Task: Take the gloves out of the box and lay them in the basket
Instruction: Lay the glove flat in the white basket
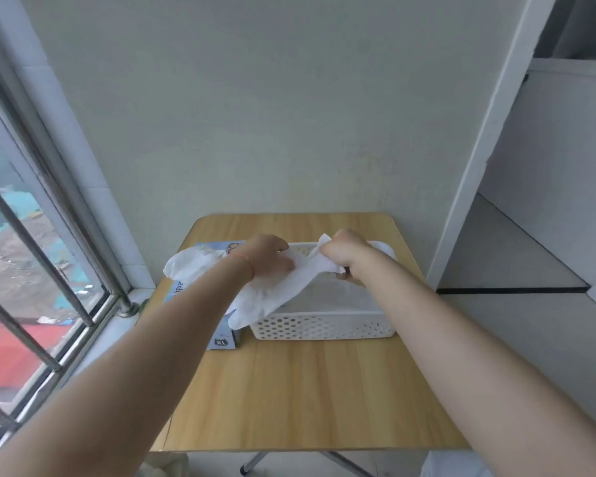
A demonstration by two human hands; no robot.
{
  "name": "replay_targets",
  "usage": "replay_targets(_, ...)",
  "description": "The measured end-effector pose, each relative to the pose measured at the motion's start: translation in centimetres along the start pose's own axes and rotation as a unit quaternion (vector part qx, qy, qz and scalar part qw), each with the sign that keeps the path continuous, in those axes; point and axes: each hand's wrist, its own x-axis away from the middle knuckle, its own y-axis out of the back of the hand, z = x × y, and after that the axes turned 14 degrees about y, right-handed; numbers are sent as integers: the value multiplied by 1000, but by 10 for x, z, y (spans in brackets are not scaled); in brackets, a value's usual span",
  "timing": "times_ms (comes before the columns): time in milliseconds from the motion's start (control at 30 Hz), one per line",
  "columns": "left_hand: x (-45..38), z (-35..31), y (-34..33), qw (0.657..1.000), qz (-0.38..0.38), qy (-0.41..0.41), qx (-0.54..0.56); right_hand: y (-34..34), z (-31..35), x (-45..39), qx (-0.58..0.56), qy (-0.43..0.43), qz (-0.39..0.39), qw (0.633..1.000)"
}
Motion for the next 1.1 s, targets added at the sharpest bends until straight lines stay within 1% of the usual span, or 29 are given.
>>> replay_targets(67,0,-12,-11,1000,-11,-16,-22,4,-15,0,49,3,-9,999)
replay_targets(167,-4,-20,-27,993,-46,-64,-87,9,-37,4,175,13,-1,985)
replay_targets(267,-4,-18,-37,970,-108,-121,-179,7,-49,8,277,5,13,961)
replay_targets(300,-2,-17,-39,962,-133,-138,-193,5,-51,8,296,5,21,955)
replay_targets(367,2,-16,-38,958,-161,-147,-185,2,-54,7,324,13,33,946)
replay_targets(433,6,-15,-35,965,-144,-138,-170,0,-53,6,334,19,32,942)
replay_targets(467,7,-15,-35,971,-121,-130,-163,1,-52,5,336,21,29,941)
replay_targets(567,15,-15,-36,986,10,-88,-143,6,-45,8,352,23,36,935)
replay_targets(633,17,-14,-38,977,73,-55,-193,12,-42,14,378,24,39,925)
replay_targets(700,18,-12,-39,964,98,-35,-243,16,-44,20,414,36,30,909)
replay_targets(800,19,-11,-38,958,93,-28,-270,13,-50,23,458,58,26,887)
replay_targets(967,25,-19,-33,927,1,-36,-374,5,-51,25,512,75,25,855)
replay_targets(1100,29,-22,-24,937,-53,-40,-344,-1,-43,22,532,79,7,843)
